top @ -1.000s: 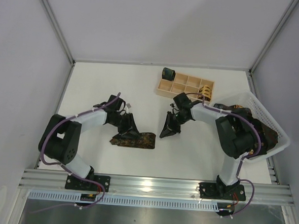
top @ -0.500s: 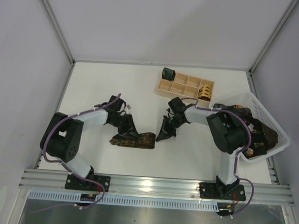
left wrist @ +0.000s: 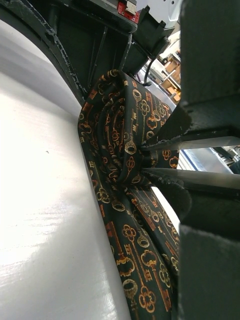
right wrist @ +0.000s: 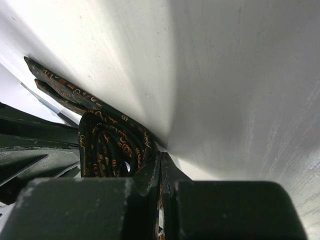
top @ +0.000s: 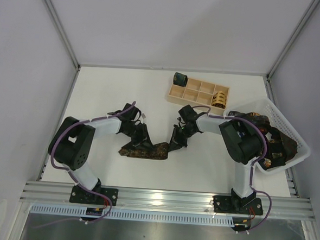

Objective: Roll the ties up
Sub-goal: Roll the tie

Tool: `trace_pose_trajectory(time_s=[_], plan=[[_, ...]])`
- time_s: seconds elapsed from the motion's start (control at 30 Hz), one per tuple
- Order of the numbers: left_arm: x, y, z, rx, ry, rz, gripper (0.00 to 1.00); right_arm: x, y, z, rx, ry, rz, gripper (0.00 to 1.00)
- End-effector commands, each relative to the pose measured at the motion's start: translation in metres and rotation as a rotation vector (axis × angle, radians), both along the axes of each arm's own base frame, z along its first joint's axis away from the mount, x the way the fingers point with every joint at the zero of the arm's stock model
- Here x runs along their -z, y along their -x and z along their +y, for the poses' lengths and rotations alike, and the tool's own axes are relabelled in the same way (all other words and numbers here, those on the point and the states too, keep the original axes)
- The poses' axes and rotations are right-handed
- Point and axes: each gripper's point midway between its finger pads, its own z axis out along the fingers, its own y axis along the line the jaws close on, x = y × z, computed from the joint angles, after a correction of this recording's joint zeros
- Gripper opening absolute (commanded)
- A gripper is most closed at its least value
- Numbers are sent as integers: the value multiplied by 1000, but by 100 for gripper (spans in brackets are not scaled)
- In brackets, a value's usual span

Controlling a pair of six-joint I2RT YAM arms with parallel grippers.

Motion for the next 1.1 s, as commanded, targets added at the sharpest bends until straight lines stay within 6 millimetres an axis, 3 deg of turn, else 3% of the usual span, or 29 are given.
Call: trace_pose_trajectory(time_s=[0.0,0.13,0.23,0.53,0.83,1.03,1.07], plan=[[-7,-11,-3,-12,-8,-52,25,-6,2,10,-19,-41,5,3],[-7,-9,4,-6,-46,-63,30,1,4,-1,-63,2,-29,8],[-15,-12,11,-11,-83,-100,34,7,5,-17,-74,51,-29,23],[-42,-15,14,-1,-82,-165,36,1,4,-46,-90,58,-80,45],[-43,-10,1,48,6,-147,33,-17,3,-50,-38,-51,-152,63],[-30,-6,-1,69,17,-116,32,-33,1,-39,-17,-187,-252,75],[-30,-7,-2,70,22,-118,32,-36,7,-36,-29,-220,-253,76]])
